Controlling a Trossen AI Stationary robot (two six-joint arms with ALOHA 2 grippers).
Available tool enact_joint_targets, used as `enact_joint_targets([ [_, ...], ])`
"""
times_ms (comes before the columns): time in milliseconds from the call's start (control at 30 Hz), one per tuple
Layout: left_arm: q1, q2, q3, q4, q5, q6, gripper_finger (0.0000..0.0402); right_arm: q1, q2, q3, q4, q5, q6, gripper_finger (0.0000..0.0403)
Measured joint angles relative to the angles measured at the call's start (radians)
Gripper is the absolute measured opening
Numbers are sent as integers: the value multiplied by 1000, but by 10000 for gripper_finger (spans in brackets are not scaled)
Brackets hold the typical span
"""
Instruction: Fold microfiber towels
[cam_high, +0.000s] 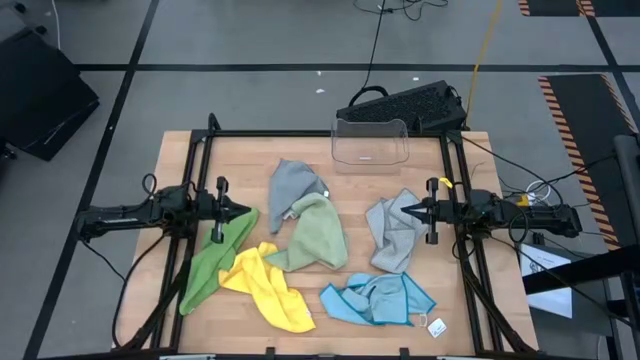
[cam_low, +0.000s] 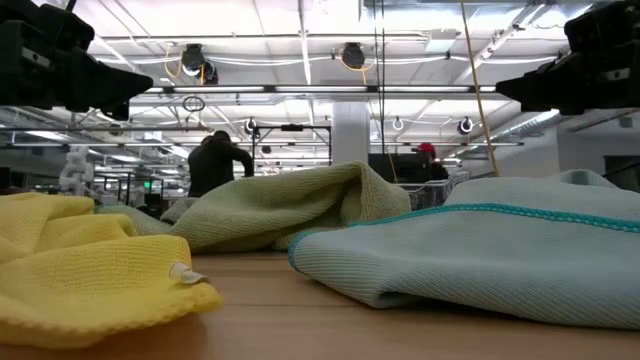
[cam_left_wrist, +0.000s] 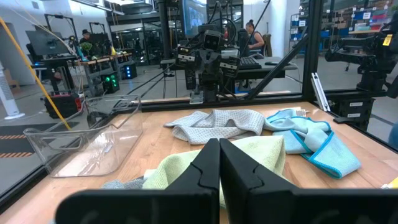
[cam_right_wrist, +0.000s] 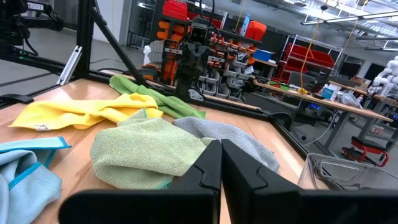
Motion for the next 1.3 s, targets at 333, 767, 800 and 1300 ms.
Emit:
enact_joint_targets([
  [333,0,0,0,0,0,0,6,0,0,0,0,0,0,0],
  [767,0,0,0,0,0,0,6,0,0,0,7,4,-12,0],
  [800,0,0,0,0,0,0,6,0,0,0,15,5,-19,0],
  [1300,0,0,0,0,0,0,6,0,0,18,171,2,105,0],
])
